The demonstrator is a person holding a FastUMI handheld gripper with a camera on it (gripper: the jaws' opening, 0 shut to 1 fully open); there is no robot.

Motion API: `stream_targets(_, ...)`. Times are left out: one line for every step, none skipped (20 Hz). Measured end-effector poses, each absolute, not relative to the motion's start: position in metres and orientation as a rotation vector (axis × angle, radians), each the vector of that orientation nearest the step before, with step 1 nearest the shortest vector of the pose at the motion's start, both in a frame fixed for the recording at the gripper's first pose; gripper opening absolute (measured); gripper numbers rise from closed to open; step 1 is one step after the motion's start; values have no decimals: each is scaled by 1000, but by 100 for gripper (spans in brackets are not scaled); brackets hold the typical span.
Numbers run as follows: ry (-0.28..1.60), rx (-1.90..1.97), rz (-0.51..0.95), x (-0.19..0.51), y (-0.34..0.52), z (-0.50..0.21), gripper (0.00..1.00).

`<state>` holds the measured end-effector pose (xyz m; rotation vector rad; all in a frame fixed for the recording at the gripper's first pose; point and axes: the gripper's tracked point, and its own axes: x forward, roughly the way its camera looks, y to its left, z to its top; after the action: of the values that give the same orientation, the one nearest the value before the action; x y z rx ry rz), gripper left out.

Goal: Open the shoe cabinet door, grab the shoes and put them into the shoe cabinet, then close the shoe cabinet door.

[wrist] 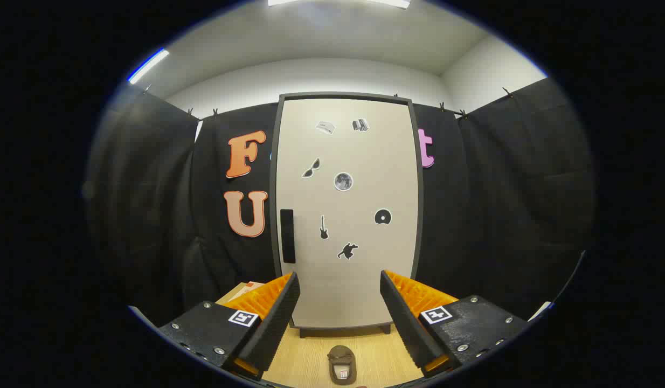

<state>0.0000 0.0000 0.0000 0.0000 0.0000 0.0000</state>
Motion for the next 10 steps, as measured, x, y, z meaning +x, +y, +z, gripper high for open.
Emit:
stream_targets(-2,0,-4,-1,-1,1,94)
stream_targets(-4,0,-4,-2,-1,2,94)
stream_targets(-3,2,-4,-2,-2,2,94)
stream_targets(-4,3,-3,-2,-1,2,94)
stream_targets(-1,2,-2,-2,-1,2,94)
stream_targets(2,1,0,-2,-1,1,94)
stream_targets(2,0,0,-3,-1,1,94)
stream_targets(3,0,0,-4,-1,1,94)
stream_targets(1,1,0,-3,0,1,94)
stream_targets(5,3,2,-5,-1,0,94)
